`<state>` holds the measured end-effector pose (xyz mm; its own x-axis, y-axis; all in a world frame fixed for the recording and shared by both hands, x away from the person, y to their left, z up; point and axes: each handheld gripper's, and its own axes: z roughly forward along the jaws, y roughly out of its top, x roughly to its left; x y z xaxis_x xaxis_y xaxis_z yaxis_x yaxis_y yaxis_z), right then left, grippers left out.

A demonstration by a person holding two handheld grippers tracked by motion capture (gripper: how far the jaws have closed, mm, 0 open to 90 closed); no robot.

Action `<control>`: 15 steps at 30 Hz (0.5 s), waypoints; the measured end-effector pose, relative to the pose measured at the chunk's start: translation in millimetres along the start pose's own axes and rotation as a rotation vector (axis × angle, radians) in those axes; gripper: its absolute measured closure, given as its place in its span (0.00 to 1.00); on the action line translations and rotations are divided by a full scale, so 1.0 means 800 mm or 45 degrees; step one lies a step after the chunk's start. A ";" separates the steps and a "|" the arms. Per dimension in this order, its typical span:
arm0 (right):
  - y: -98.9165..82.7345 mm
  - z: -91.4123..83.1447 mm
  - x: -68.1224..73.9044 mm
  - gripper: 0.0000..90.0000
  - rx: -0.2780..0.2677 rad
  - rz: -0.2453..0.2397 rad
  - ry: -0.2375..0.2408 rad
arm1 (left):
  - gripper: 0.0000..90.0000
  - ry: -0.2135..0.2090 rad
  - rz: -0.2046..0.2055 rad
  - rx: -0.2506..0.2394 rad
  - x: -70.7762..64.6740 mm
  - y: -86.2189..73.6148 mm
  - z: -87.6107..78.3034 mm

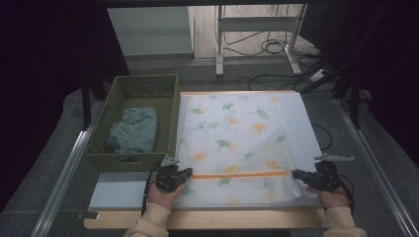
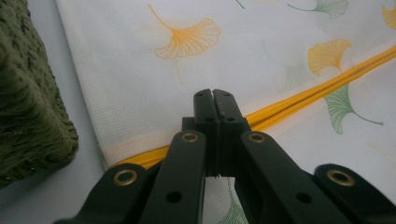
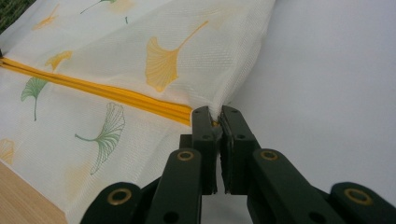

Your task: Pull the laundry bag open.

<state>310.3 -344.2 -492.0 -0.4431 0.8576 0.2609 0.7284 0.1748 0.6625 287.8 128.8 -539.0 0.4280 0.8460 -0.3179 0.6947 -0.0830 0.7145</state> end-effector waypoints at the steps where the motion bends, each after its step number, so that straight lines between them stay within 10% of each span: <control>1: 0.000 0.000 0.000 0.95 0.000 0.000 0.000 | 1.00 0.000 0.000 0.001 0.001 0.000 -0.001; 15: 0.000 0.000 0.001 0.95 0.001 -0.002 0.000 | 1.00 0.028 -0.008 -0.009 0.013 -0.004 -0.017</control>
<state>310.3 -343.6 -492.1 -0.4440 0.8574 0.2601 0.7282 0.1762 0.6623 282.0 144.9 -536.5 0.4106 0.8580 -0.3088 0.6934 -0.0739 0.7167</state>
